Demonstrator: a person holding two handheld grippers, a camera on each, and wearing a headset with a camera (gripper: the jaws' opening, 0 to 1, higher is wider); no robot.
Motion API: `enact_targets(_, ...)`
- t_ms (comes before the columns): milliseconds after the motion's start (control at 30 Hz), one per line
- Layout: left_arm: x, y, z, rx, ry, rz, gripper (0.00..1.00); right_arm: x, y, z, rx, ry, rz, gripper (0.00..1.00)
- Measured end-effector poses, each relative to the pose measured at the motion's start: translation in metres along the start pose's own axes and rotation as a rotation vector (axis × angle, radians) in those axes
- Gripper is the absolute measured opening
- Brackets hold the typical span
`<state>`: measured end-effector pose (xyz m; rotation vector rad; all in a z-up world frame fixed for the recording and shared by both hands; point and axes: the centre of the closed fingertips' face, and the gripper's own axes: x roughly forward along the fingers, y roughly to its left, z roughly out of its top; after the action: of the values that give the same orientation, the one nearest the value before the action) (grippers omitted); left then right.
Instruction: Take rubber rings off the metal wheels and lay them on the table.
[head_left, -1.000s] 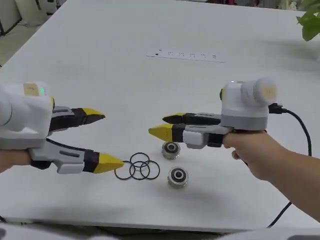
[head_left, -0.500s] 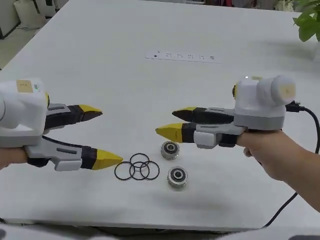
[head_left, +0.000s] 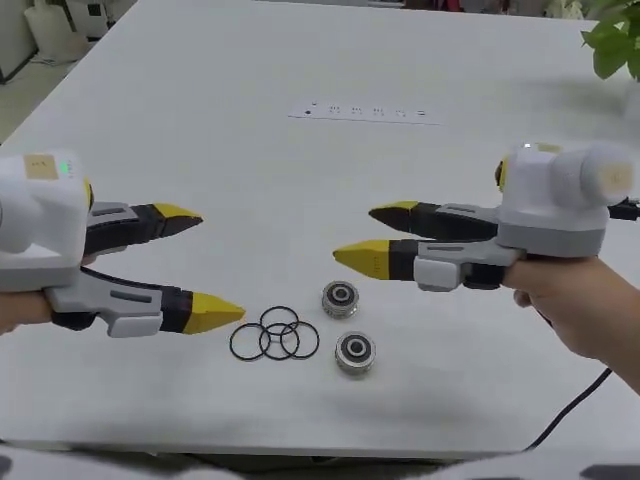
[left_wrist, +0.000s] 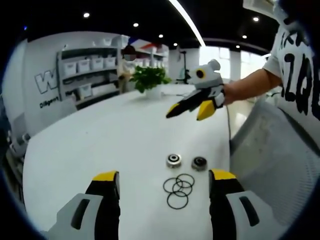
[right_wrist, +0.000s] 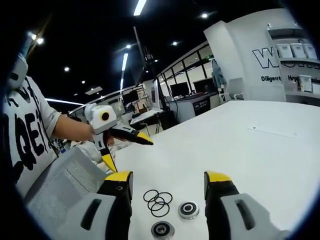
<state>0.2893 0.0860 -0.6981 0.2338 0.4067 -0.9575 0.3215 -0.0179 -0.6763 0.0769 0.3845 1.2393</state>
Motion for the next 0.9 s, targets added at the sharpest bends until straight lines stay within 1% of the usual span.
enact_targets(100, -0.001, 0.000, 0.000, 0.000, 0.000, 0.001, 0.74, -0.004, -0.001, -0.001, -0.019, 0.002, -0.009, 0.57)
enact_targets(467, -0.002, -0.002, -0.001, -0.004, -0.003, 0.006, 0.74, -0.018, -0.001, -0.007, -0.051, 0.011, -0.028, 0.60)
enact_targets(667, -0.003, -0.002, -0.002, -0.004, -0.001, 0.007, 0.74, -0.027, -0.001, -0.014, -0.070, 0.025, -0.037, 0.61)
enact_targets(900, -0.004, -0.001, -0.003, -0.005, 0.003, 0.009, 0.74, -0.041, -0.006, -0.025, -0.090, 0.041, -0.065, 0.63)
